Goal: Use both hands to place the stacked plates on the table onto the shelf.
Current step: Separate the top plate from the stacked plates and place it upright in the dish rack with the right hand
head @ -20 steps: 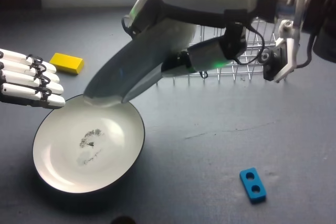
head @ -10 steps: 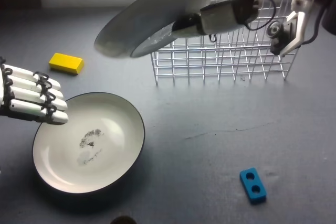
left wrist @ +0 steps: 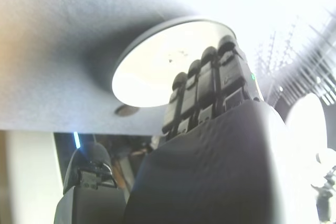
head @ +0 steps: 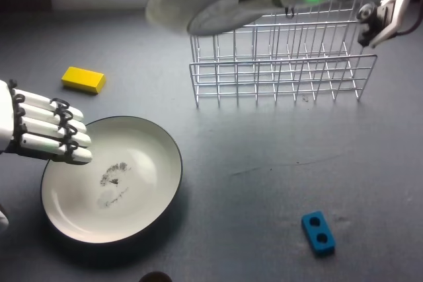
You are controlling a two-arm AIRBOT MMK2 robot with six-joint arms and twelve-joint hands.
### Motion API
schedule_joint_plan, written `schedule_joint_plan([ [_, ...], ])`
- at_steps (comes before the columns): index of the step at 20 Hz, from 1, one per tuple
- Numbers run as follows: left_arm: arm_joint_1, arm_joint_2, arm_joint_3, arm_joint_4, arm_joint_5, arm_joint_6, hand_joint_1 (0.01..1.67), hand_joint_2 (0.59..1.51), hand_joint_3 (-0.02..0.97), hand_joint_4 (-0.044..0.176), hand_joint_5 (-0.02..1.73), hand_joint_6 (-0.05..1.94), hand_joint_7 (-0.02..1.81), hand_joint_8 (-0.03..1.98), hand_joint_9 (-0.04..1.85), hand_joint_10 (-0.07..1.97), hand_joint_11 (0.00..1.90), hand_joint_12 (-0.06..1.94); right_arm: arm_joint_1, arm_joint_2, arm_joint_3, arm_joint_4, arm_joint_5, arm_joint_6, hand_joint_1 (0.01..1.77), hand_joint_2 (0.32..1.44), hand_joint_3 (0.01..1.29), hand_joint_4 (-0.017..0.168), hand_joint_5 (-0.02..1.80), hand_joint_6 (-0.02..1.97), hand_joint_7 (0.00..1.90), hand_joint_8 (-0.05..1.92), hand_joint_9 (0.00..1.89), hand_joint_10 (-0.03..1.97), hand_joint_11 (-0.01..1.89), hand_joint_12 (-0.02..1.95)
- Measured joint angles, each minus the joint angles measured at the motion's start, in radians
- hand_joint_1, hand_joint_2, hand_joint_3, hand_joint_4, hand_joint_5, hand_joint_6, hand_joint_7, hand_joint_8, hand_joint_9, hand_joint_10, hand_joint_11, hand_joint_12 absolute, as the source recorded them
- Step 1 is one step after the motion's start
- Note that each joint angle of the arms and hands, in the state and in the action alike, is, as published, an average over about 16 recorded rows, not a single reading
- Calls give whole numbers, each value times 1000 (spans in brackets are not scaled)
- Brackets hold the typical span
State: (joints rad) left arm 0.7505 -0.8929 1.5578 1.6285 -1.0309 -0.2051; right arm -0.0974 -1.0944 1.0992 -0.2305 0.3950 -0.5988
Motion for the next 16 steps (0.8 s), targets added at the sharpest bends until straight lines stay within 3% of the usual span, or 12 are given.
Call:
schedule_joint_plan([
  [9, 25, -16, 9, -3, 11, 13, 16, 1108, 21, 0, 20, 4, 16, 8, 20, 4, 12, 11, 34, 6, 55, 17, -42, 106, 1217, 1008, 15, 9, 884, 1091, 1023, 962, 1227, 22, 816, 961],
  [16, 38, -23, 23, -5, 20, 20, 15, 1107, 21, 0, 20, 4, 16, 8, 20, 4, 12, 11, 59, 5, 103, 60, -116, 194, 1217, 1008, 16, 7, 892, 1072, 1029, 943, 1227, 22, 834, 926],
])
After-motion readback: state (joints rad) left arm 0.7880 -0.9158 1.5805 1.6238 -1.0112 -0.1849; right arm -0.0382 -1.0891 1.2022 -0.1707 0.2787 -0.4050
